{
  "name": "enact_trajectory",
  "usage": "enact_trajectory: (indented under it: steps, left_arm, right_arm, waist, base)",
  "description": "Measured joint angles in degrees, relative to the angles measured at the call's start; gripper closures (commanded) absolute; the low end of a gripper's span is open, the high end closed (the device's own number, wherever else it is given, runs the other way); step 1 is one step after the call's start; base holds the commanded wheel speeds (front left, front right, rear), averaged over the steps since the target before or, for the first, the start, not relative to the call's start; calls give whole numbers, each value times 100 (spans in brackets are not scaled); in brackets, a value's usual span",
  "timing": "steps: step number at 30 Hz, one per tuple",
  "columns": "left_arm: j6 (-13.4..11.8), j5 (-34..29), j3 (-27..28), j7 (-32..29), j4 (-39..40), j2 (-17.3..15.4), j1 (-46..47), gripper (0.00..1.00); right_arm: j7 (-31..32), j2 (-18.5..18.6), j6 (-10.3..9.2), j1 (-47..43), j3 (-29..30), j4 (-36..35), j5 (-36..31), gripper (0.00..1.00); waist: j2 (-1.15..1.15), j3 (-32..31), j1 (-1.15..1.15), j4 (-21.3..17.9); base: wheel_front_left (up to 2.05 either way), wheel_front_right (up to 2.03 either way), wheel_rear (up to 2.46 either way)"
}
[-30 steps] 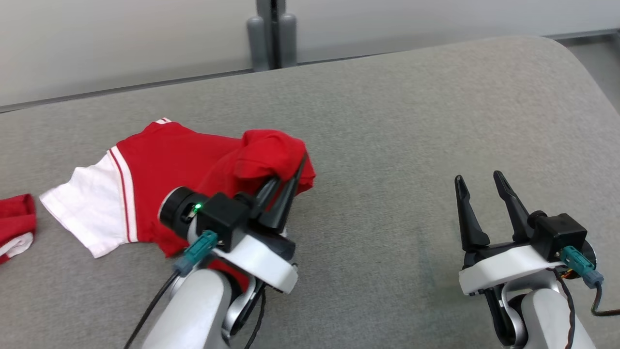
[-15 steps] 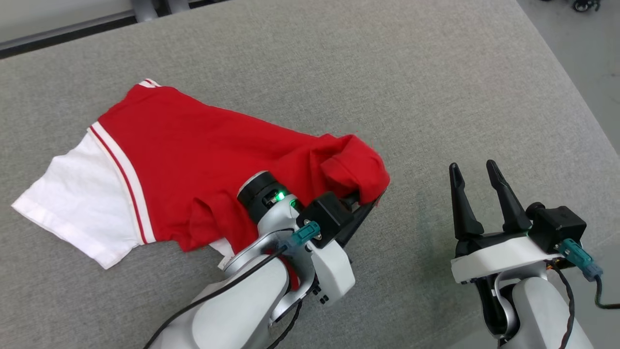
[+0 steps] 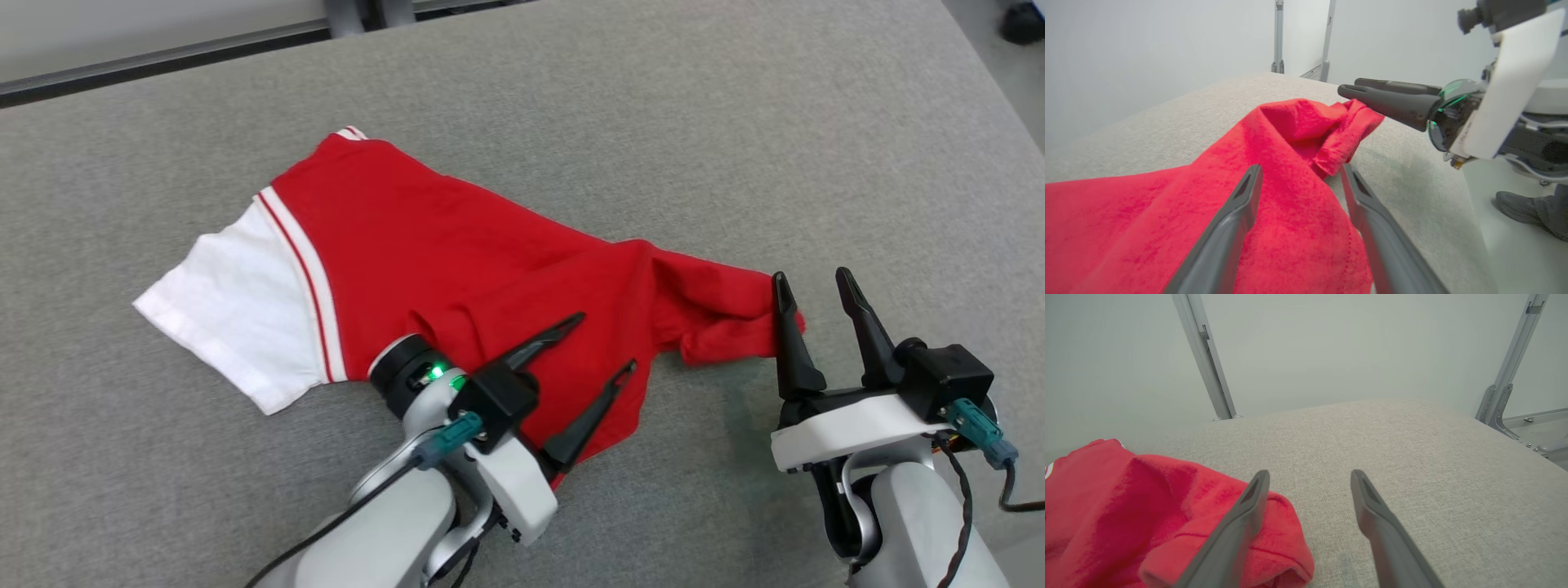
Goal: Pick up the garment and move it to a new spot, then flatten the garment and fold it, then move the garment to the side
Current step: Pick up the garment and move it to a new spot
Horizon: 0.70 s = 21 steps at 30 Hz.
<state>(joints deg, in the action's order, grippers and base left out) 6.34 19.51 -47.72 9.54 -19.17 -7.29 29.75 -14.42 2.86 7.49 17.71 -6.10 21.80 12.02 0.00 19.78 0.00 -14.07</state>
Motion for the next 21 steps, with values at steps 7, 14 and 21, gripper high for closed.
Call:
enact_trajectory:
  steps: [7,14,21]
  left_arm:
    - [-670,433,951,469,434,-243,-529,0]
    - [-1110,619,1997,537,848,-426,-901,0]
    - [-1031,554,3434,545,1065,-499,-1532,0]
  right_arm:
    - [159,3,0,-37,227,-152,-240,0]
    - [392,56,0,-230,398,-402,-389,0]
    - [649,113,1,-485,480,-742,-458,0]
  waist:
    - [0,-306,0,603]
    - [0,-551,0,1074]
    - [0,-875,0,1513]
  base:
    - [0,0,0]
    - [0,0,0]
    - [0,0,0]
